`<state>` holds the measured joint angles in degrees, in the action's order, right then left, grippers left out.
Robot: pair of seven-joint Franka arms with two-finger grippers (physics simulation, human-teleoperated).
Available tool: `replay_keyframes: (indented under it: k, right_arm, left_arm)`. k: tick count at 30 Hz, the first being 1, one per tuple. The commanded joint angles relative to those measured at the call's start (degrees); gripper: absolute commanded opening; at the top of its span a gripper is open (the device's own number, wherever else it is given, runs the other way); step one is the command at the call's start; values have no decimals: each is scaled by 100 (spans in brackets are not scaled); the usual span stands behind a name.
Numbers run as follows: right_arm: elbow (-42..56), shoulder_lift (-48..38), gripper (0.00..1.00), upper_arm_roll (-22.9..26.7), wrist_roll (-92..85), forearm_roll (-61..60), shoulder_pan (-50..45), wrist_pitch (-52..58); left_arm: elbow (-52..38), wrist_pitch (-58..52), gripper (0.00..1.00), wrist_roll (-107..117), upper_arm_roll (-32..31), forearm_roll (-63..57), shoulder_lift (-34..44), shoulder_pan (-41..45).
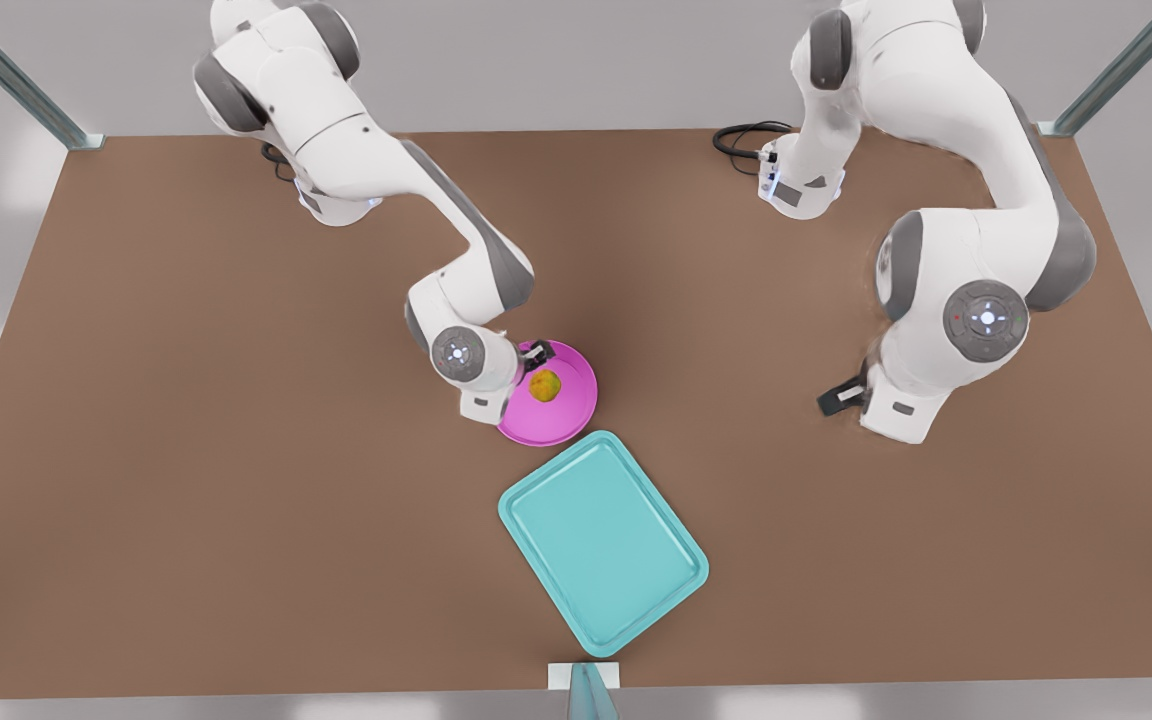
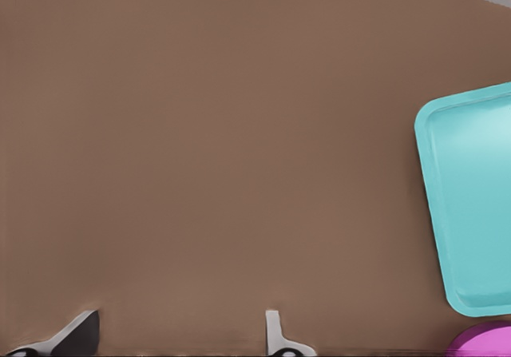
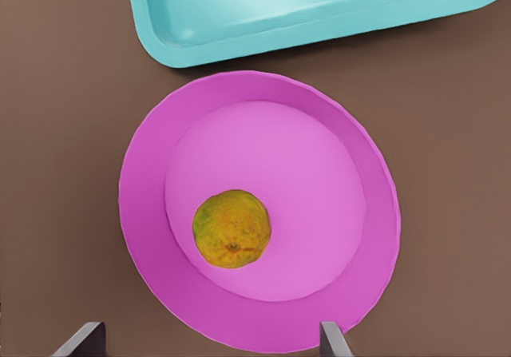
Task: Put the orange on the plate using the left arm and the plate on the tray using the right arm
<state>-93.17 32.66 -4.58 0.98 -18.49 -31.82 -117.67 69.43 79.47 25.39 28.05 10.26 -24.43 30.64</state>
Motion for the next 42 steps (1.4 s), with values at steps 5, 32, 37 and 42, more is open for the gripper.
replay_keyframes:
  k: [5, 32, 37, 42]
  right_arm:
    - [-404, -5, 100, -210, 667, -699, 852, -1453]
    - [-914, 505, 84, -298, -1012, -1332, 1064, -943]
    - [-870, 558, 63, -298, -1012, -1306, 993, -942]
    - [-764, 707, 59, -298, -1074, -1288, 985, -934]
  left_arm:
    - [651, -1144, 100, -1985, -2700, -1123, 791, -1992]
    - [642, -1215, 100, -2337, -2120, -736, 1046, -2071]
    - [616, -1153, 100, -2354, -2120, -718, 984, -2080]
    - [625, -951, 100, -2346, -2120, -719, 914, -2071]
